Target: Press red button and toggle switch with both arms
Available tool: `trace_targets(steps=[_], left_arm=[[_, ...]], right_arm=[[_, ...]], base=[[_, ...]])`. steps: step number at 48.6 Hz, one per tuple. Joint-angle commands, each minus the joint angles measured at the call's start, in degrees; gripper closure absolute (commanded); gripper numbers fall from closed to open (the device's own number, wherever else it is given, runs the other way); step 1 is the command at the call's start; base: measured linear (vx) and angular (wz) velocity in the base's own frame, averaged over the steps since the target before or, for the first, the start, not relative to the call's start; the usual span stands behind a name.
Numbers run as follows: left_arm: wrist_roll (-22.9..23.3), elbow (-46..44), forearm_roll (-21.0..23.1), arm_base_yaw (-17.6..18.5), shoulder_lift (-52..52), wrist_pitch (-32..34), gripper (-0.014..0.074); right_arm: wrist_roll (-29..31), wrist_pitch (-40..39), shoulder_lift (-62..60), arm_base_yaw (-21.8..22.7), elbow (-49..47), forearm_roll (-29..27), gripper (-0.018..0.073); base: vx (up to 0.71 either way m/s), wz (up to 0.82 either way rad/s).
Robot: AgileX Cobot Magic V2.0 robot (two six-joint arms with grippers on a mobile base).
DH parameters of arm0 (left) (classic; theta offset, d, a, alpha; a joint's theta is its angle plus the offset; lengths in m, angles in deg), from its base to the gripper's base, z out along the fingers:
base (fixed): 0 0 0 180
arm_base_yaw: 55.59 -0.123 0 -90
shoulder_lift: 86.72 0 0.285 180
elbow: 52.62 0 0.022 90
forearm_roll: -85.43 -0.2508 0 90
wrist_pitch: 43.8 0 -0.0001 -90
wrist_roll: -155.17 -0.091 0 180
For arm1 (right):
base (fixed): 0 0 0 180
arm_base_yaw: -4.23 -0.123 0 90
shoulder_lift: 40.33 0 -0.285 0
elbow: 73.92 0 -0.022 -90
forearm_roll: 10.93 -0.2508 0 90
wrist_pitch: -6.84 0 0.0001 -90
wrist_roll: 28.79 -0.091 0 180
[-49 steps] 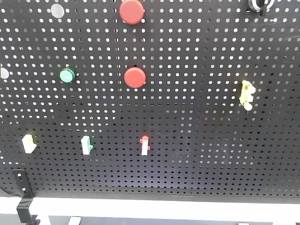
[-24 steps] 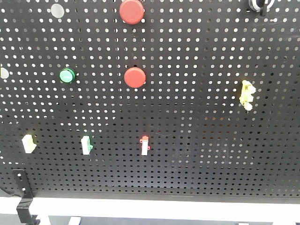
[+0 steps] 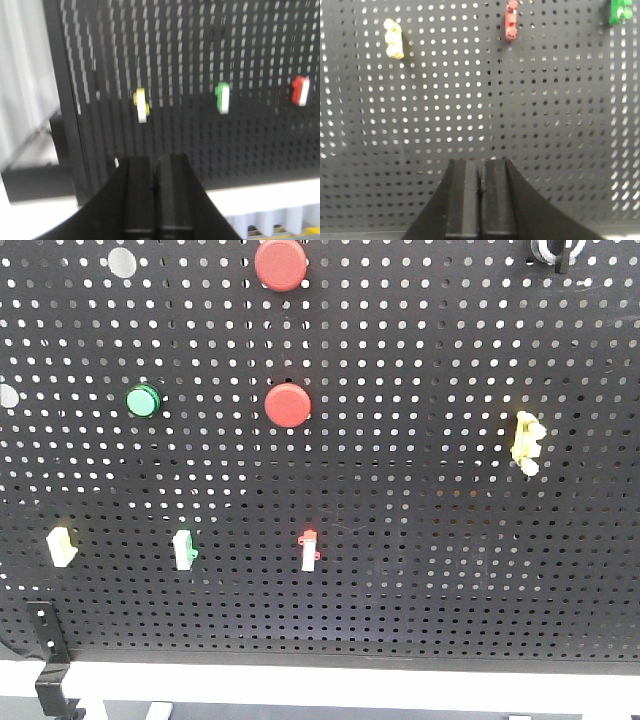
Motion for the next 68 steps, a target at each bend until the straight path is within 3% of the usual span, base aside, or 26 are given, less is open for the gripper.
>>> trace_targets(steps=[1, 8, 21, 30, 39, 46, 53, 61, 68], left_arm=[[-1.0, -9.9, 0.5, 0.0, -7.4, 2.9, 0.0595], [-1.0, -21.3, 0.5, 0.0, -18.8, 1.8, 0.0595], [-1.0, -37.9, 1.0, 0.0, -32.7, 1.8, 0.0595], [-0.8, -40.9, 1.0, 0.0, -35.8, 6.9, 0.0595], [-0.1, -41.0, 2.6, 0.6, -36.2, 7.0, 0.0595], [-2.8, -41.9, 3.1, 5.7, -38.8, 7.3, 0.0595], [-9.1, -47.2, 3.1, 14.7, -44.8, 5.5, 0.0595], [-13.0, -57.1, 3.0, 23.6, -54.4, 5.5, 0.0595], [-13.0, -66.1, 2.3, 26.3, -61.7, 5.5, 0.0595]], right_arm=[[-0.8, -0.4, -0.8, 0.3, -5.7, 0.9, 0.0562], [-0.5, 6.4, 3.2, 0.3, -16.2, 2.4, 0.0562], [0.8, 13.2, 24.2, 0.3, -40.8, 2.4, 0.0562], [0.6, 13.4, 35.3, 0.3, -51.7, -0.1, 0.0562], [-0.5, 13.3, 39.2, 0.3, -53.5, -5.6, 0.0562], [-0.8, 14.3, 39.7, 0.3, -53.5, -11.8, 0.0562], [0.6, 14.7, 39.7, 0.3, -53.5, -11.6, 0.0562], [5.0, 16.0, 39.7, 0.3, -53.5, -11.6, 0.0562], [7.3, 17.0, 39.7, 0.3, -53.5, -11.6, 0.0562]], base=[[0.00, 0.00], [0.00, 0.00], [0.00, 0.00], [0.00, 0.00], [0.00, 0.00], [0.00, 0.00], [0.00, 0.00], [0.00, 0.00], [0.00, 0.00]])
